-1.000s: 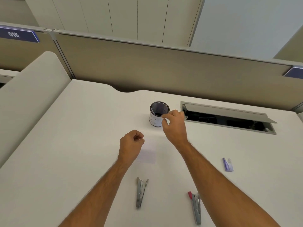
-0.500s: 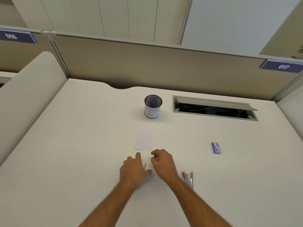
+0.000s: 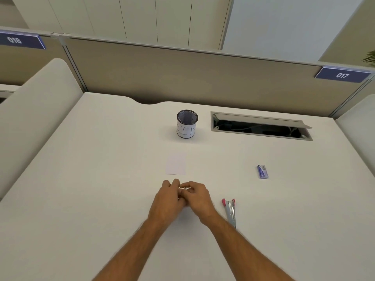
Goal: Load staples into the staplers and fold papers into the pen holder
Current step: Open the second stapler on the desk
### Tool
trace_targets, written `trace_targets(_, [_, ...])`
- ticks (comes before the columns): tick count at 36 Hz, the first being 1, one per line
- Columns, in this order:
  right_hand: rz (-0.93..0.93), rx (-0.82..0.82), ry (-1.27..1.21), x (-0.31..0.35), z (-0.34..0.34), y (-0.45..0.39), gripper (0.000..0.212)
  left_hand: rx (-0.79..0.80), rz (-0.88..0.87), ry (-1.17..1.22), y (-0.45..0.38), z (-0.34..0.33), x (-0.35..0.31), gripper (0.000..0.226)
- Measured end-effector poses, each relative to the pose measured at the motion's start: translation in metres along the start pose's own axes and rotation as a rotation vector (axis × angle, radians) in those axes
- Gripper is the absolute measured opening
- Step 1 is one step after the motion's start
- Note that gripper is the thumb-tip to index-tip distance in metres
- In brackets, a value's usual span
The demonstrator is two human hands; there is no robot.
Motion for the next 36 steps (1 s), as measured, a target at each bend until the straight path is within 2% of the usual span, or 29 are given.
trace_targets(3, [0.011,0.062,-0.089,0.005,0.003,0.001,0.014,-0.039,-0.086,0.087,0.004,0.005,-0.004,0.015])
trace_targets(9, [0.065,0.117,-0.062,0.018,0.009,0.008,0.015,-0.174,-0.065,0.271,0.013,0.022,-0.002,0.040])
trace_targets(12, [0.096,0.129,-0.015,0.022,0.007,0.013,0.017,-0.201,-0.020,0.321,0.017,0.026,-0.001,0.040])
trace_targets(18, [0.147,0.136,0.080,0.030,0.004,0.021,0.016,-0.223,-0.003,0.314,0.019,0.031,0.002,0.028])
trace_targets(24, [0.179,0.099,0.149,0.035,0.006,0.025,0.012,-0.208,-0.009,0.325,0.022,0.031,0.000,0.027])
trace_targets(36, [0.155,0.043,0.065,0.021,-0.002,0.025,0.012,-0.218,-0.035,0.281,0.030,0.035,-0.002,0.025])
Point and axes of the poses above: each hand's wrist, its own y-axis away from the middle knuckle, its own z-axis out of the back of the hand, x = y × z, the point moved 10 cm from there along -y, towards the middle knuckle, and after that the axes turned 8 degrees about -z, right-handed, at the moved point
